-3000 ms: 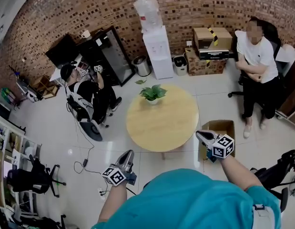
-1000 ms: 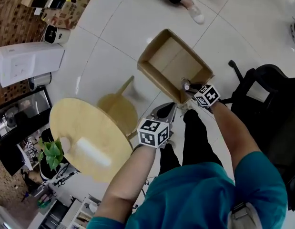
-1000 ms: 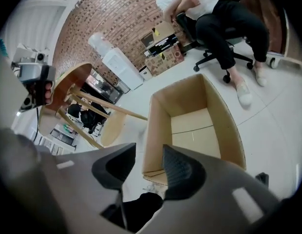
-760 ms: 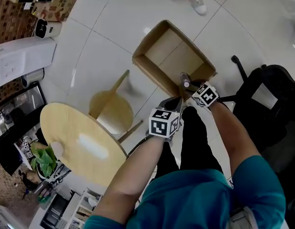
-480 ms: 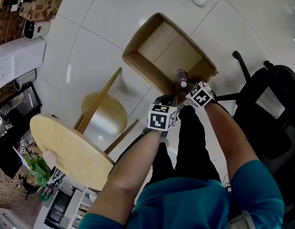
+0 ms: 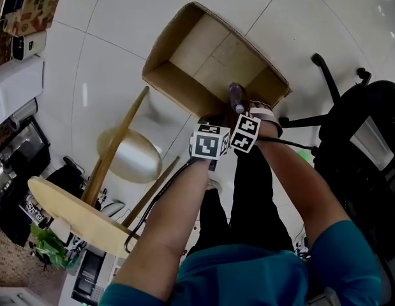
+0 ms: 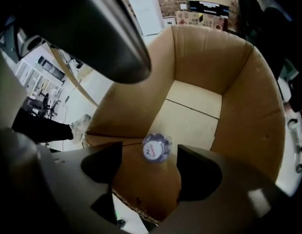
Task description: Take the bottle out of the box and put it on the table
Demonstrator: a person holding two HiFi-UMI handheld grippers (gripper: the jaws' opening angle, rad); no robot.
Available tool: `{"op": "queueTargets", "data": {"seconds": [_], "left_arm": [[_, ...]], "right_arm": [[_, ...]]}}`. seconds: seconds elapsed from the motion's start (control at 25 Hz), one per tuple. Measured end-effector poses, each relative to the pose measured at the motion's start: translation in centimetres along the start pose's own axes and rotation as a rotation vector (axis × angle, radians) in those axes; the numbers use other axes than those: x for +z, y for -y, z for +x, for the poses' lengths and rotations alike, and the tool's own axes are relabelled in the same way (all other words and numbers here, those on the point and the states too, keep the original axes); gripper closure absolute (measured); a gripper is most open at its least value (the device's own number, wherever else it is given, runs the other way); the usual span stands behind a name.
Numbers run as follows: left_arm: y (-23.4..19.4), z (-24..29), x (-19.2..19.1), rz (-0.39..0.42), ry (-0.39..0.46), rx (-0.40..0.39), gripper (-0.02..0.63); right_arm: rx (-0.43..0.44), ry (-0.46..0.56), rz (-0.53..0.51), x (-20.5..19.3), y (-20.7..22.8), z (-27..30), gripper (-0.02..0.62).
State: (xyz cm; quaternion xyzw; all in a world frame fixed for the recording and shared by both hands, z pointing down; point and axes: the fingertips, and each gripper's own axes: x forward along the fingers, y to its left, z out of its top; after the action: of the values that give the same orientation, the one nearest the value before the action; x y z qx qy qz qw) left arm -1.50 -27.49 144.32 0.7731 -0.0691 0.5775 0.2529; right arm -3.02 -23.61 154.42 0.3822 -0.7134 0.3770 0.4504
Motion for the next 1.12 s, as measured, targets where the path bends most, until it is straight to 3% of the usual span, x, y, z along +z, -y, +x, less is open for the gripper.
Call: {"op": "queueTargets", "data": {"seconds": [0.16,0.36,0.44,0.6,0.76,0.92,1.12], "left_arm": [[-0.8,0.5,0.1,0.001,-0.002,-0.003,0.606],[-2.0,0.7,-0.1,-0.017,0.0,0.005,0.606],[-2.7,0.6,-0.4,-0.015,-0.006,0.018,0.606],[-3.4,0.6,-0.7,-0.024,-0.002,0.034,0.606],[-4.1,0.3,-0.8,-0.041,0.004,0.053,0.606],[-4.5,0.0,-0.3,-0.037,0.016,0.057,0.606],[-4.3,-1.3,0.7,-0.061,0.04,0.067,0.606]], "right_arm": [[-0.024,-0.029,-0.057,0.3,0.3,1.2,0.236],[-0.013,-0.175,-0.215,-0.5,-0.2,2.9,0.236],[-0.044,-0.193,-0.228,-1.0,0.2,4.9,0.241],[0.038,-0.283,-0.224,-1.5,0.1,3.5,0.265],[0.06,-0.332,-0.226,-1.8,0.1,4.2,0.319],[0.068,-0.322,-0.213,-1.5,0.3,4.5,0.325],[-0.028,-0.226,-0.201,-1.5,1.6,5.8,0.328]]}}
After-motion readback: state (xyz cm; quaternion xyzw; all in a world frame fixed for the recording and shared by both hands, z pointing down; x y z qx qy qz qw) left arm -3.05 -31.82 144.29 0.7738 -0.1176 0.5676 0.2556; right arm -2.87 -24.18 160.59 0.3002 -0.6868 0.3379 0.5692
